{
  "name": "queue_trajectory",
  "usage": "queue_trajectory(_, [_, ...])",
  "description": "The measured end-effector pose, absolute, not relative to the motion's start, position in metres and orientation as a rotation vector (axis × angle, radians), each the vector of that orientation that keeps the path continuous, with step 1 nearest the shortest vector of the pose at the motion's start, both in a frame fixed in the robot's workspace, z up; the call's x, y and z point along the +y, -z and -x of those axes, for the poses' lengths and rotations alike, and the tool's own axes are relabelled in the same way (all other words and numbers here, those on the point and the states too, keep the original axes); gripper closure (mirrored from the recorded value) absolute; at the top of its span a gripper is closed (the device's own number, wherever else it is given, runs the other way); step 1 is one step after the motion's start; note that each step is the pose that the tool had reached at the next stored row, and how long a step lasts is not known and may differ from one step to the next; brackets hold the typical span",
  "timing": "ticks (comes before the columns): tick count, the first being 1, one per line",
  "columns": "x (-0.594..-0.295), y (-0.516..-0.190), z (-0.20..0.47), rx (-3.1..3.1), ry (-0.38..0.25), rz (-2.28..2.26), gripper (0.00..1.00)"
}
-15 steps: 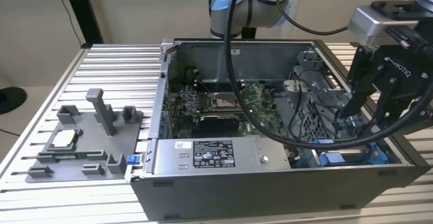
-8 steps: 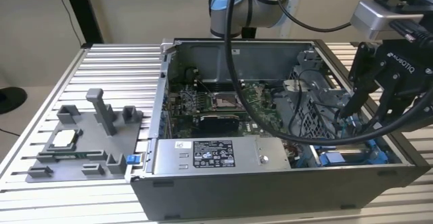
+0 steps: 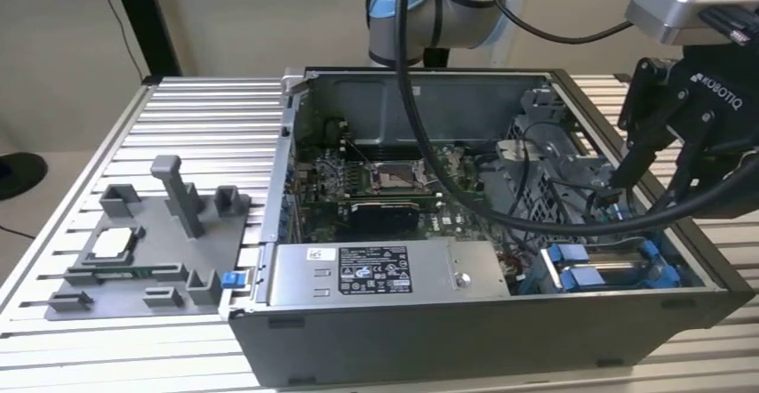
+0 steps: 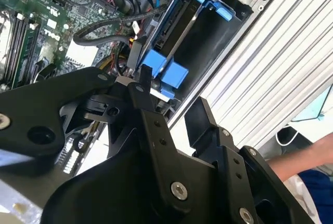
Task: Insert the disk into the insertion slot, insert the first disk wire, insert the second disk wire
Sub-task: 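Insert the disk into the insertion slot, then insert the first disk wire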
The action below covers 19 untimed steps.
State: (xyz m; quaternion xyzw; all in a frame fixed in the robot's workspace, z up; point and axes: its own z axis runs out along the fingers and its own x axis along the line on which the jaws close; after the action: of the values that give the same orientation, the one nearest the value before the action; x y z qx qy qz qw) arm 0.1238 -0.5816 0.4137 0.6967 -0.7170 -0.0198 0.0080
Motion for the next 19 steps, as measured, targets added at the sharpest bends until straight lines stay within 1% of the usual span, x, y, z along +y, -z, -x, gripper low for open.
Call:
queue_trajectory(14, [-0.5815, -0.4187, -0.1236, -2.241, 0.062, -2.178, 0.00])
queue_trajectory(19, [-0.5801, -0.4187, -0.1223, -2.249, 0.044, -2.187, 0.00])
